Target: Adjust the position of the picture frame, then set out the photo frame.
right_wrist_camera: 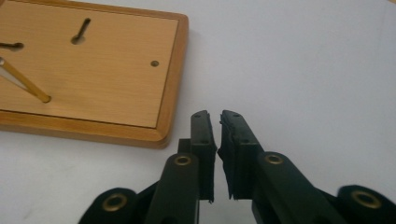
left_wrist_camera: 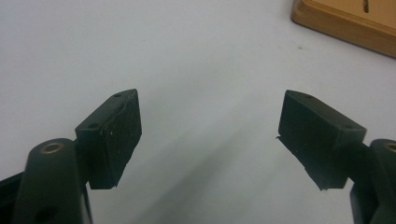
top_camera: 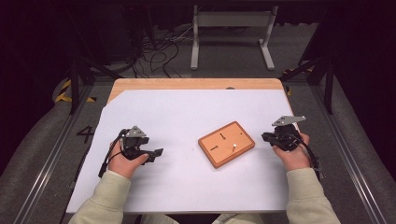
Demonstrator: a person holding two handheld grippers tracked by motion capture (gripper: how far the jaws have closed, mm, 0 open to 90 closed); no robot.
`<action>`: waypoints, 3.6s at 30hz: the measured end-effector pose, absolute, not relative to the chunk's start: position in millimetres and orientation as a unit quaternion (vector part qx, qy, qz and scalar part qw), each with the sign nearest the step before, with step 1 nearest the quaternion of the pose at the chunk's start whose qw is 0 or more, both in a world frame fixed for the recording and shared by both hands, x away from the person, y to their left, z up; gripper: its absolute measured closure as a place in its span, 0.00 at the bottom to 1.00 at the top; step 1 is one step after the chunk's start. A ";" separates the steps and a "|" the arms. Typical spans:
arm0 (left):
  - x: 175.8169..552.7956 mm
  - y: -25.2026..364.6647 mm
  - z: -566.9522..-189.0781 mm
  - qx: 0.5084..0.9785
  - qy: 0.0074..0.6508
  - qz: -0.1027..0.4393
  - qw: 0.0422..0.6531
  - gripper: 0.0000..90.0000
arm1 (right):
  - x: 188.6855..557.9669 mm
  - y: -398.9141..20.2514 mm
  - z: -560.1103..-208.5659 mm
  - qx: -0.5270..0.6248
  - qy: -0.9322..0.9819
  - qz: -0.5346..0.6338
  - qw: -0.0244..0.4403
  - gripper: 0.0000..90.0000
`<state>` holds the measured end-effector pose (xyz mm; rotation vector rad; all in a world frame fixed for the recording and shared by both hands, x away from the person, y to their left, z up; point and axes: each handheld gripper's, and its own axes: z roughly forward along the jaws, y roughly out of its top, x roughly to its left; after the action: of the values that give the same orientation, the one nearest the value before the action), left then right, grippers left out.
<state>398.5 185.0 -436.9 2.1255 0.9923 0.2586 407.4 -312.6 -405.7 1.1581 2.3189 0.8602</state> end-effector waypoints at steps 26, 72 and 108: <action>395.8 176.8 -433.7 0.845 0.378 0.078 0.370 0.18 | 423.9 -296.8 -426.1 0.406 0.855 0.289 0.144 1.00; 399.8 178.0 -432.3 0.842 0.382 0.073 0.373 0.17 | 391.1 -228.4 -430.0 0.300 0.922 0.236 0.058 1.00; 400.2 182.0 -427.9 0.847 0.378 0.065 0.367 0.16 | 372.0 -208.4 -389.1 0.256 0.886 0.373 0.104 0.57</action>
<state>400.2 182.0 -427.9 2.1773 0.9712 0.1674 372.0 -208.4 -389.1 0.7550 2.6120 1.1014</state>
